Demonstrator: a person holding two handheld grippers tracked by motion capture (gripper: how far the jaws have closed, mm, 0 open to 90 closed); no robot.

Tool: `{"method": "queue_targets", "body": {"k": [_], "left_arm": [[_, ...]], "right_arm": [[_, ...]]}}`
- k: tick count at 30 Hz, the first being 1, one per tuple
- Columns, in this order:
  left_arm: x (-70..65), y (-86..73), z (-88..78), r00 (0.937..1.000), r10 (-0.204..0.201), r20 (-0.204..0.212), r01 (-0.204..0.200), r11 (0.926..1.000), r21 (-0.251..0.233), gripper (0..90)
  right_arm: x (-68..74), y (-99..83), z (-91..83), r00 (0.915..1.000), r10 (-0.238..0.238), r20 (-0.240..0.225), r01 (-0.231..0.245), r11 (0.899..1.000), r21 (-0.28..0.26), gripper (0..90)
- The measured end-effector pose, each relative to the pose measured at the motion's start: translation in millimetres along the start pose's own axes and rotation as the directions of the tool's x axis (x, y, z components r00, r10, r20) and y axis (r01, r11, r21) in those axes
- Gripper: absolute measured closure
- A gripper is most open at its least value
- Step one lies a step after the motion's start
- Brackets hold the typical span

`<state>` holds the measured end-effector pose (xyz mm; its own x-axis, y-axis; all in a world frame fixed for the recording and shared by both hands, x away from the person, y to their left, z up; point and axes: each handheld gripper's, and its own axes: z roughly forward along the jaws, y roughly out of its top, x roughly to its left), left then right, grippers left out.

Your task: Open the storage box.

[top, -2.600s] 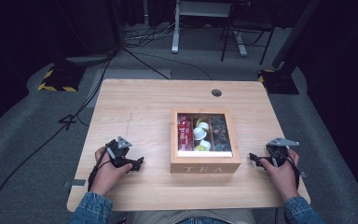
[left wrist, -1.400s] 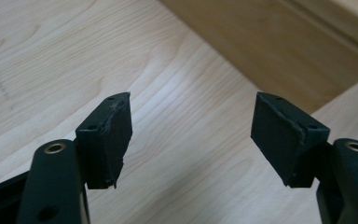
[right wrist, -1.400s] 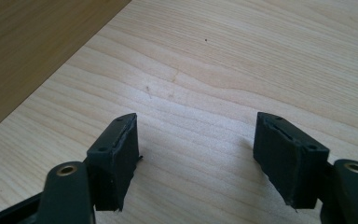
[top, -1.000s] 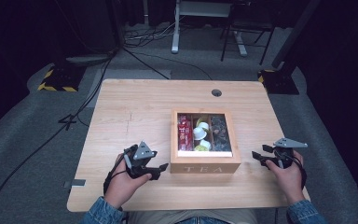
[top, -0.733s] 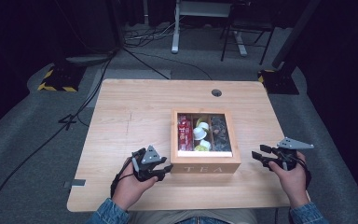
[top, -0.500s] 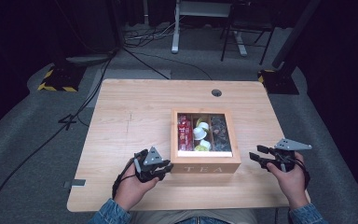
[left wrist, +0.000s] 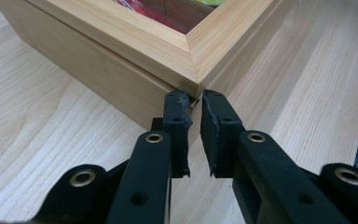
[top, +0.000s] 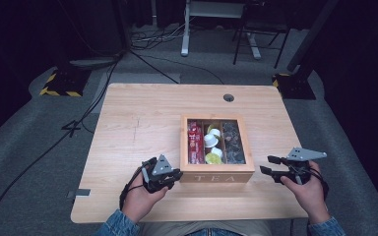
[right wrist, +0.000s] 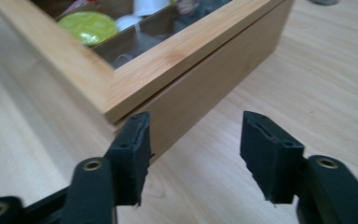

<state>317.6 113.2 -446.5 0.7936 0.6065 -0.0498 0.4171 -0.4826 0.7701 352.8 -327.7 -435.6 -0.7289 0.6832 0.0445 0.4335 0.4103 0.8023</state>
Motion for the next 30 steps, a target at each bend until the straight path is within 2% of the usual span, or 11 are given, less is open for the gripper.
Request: {"method": "queue_targets", "body": {"k": [3,7,12,17,30], "left_arm": [[0.0,1.6,-1.7,1.0,0.004,-0.004,-0.004,1.0,-0.008,80.2],[0.4,3.6,-4.8,1.0,-0.004,-0.001,0.004,0.9996,-0.029,80.4],[0.8,4.9,-6.2,0.9999,-0.011,0.003,0.011,0.9992,-0.038,80.4],[1.3,6.0,-7.7,1.0,-0.009,0.002,0.009,0.9988,-0.048,80.3],[3.1,10.1,-8.4,0.9998,-0.019,0.009,0.02,0.9966,-0.08,78.8]], "right_arm": [[3.9,1.5,0.1,0.9991,-0.02,-0.037,0.021,0.999,0.03,39.6],[11.6,5.7,1.5,0.9962,-0.05,-0.072,0.052,0.998,0.024,37.5],[22.2,11.0,10.1,0.9912,-0.117,-0.062,0.117,0.993,0.003,38.8],[27.7,14.3,17.6,0.9837,-0.179,-0.016,0.179,0.984,-0.002,37.9],[31.0,18.2,16.7,0.9747,-0.223,0.016,0.223,0.974,-0.045,37.7]]}}
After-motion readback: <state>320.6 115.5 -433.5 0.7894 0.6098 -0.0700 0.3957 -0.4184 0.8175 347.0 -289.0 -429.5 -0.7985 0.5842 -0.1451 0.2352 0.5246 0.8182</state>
